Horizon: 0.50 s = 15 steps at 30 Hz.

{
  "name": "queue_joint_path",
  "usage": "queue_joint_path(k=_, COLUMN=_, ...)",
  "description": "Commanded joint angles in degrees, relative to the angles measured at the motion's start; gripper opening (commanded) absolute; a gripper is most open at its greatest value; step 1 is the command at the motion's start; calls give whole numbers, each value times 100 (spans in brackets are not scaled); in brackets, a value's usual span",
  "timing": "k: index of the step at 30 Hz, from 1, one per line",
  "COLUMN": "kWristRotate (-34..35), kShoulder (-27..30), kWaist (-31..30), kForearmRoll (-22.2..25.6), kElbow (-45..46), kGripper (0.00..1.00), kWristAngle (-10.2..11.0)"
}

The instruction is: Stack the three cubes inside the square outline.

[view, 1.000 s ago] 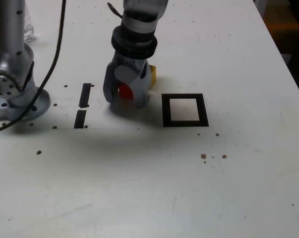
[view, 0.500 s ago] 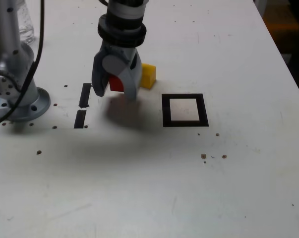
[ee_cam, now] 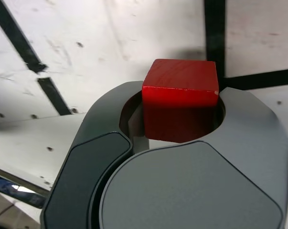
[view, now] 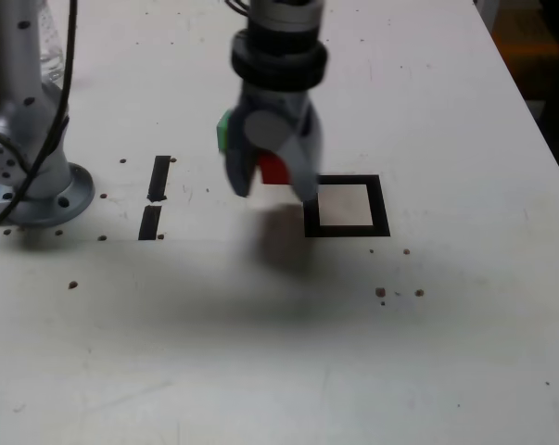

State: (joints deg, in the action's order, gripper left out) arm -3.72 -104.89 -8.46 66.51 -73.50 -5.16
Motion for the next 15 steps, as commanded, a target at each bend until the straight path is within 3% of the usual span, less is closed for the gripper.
queue_joint_path(k=1, kWristRotate=74, kShoulder=-95, kWaist=-43, kForearmRoll=23, kElbow=-135, kGripper=22, kWristAngle=-2)
queue_joint_path(k=15, kWristRotate=501, kShoulder=-592, kWaist=-99, kForearmRoll=64, kElbow=-647, kGripper=23, kWristAngle=21)
